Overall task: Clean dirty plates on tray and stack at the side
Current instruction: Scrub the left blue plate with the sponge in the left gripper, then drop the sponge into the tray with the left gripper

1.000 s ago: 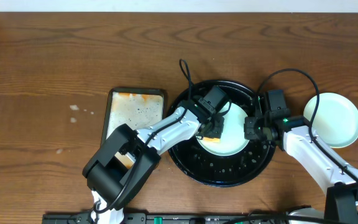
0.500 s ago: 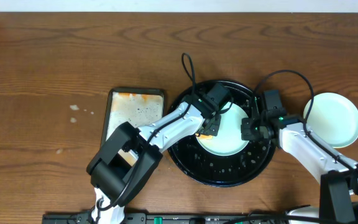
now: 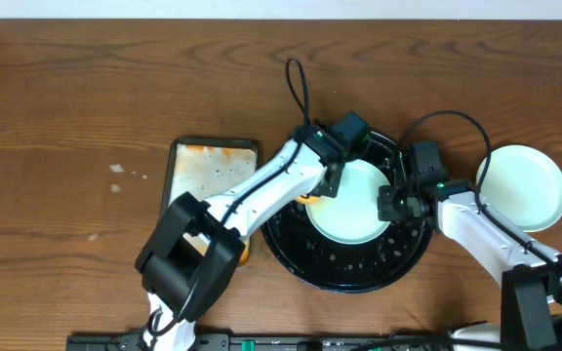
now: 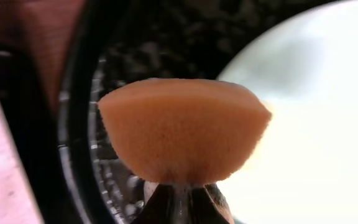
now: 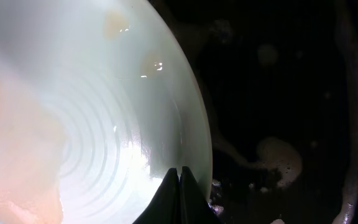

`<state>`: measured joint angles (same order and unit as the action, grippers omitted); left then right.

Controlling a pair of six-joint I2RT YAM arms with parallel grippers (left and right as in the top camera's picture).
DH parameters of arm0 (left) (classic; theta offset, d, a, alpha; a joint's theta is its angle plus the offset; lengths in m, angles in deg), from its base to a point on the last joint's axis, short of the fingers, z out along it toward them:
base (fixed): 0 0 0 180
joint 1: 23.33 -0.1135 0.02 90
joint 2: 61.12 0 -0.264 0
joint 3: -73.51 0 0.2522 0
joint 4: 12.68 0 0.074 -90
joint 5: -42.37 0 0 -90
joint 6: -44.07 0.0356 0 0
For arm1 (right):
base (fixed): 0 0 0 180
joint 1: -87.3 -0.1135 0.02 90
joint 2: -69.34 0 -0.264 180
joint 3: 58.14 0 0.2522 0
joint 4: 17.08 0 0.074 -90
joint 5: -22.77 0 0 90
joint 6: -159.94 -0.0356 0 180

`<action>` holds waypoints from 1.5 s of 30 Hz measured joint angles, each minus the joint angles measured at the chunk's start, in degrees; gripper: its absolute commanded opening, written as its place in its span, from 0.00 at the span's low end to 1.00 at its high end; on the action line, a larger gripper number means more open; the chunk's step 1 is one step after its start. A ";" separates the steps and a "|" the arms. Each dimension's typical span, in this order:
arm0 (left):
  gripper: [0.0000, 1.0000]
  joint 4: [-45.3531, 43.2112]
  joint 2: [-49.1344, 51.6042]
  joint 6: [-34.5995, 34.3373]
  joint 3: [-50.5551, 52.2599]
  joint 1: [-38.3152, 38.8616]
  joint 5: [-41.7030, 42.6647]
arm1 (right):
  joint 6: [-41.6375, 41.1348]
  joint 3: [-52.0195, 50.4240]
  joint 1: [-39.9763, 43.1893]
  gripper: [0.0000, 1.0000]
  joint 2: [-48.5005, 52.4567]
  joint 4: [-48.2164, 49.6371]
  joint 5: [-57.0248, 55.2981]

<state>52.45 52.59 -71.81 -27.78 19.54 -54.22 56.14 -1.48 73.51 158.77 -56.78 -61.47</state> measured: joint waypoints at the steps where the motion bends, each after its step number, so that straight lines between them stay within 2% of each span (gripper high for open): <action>1: 0.08 0.63 -0.31 -0.02 -0.20 -0.44 -0.17 | 0.00 0.00 0.00 0.01 0.00 0.00 0.00; 7: 0.08 6.88 -5.44 -1.27 -0.31 -5.88 -0.48 | 0.00 -0.02 0.00 0.04 -0.50 -0.31 -0.02; 9: 0.08 8.81 -8.28 -1.33 -0.33 -8.76 -0.70 | 0.04 -0.26 0.00 0.11 -1.92 -0.94 -0.28; 13: 0.08 14.10 -14.16 -1.36 -0.46 -15.85 -1.14 | 1.09 -0.48 0.07 0.35 -7.80 -2.56 -1.09; 16: 0.08 17.35 -16.33 -1.09 -0.48 -20.79 -1.29 | 1.42 -0.48 0.07 0.40 -10.58 -3.13 -1.42; 20: 0.08 17.03 -17.00 1.60 1.88 -25.97 -0.26 | 1.51 -0.48 0.48 0.38 -11.74 -4.13 -1.46; 24: 0.13 13.55 -16.96 3.93 8.85 -28.04 1.55 | 1.70 -0.48 1.22 0.30 -9.68 -3.98 -1.53; 26: 0.17 12.13 -16.96 4.76 11.87 -28.44 2.16 | 1.92 -0.48 1.22 0.23 -7.52 -3.21 -1.51; 27: 0.26 11.45 -16.94 4.94 13.05 -28.55 2.34 | 1.90 -0.48 1.22 0.20 -6.40 -2.86 -1.27; 28: 0.31 11.19 -16.96 5.14 14.10 -28.63 2.45 | 2.01 -0.50 1.22 0.17 -5.11 -2.36 -0.85; 31: 0.44 10.95 -16.94 5.70 16.15 -28.74 2.89 | 2.08 -0.52 1.22 0.03 -0.92 -0.81 0.35; 32: 0.46 10.64 -16.94 5.90 16.48 -28.76 3.17 | 2.12 -0.59 1.22 0.01 0.28 -0.55 0.72; 41: 0.49 10.27 -18.01 6.71 16.59 -28.81 4.90 | 3.28 -0.44 1.25 0.01 -2.32 -1.20 0.33; 45: 0.61 9.40 -23.50 6.75 16.59 -28.81 5.38 | 5.77 -0.44 1.22 0.01 -9.03 -1.99 -1.25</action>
<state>61.85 29.10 -65.06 -11.19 -9.27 -48.85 61.91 -1.92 74.74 149.74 -58.77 -62.72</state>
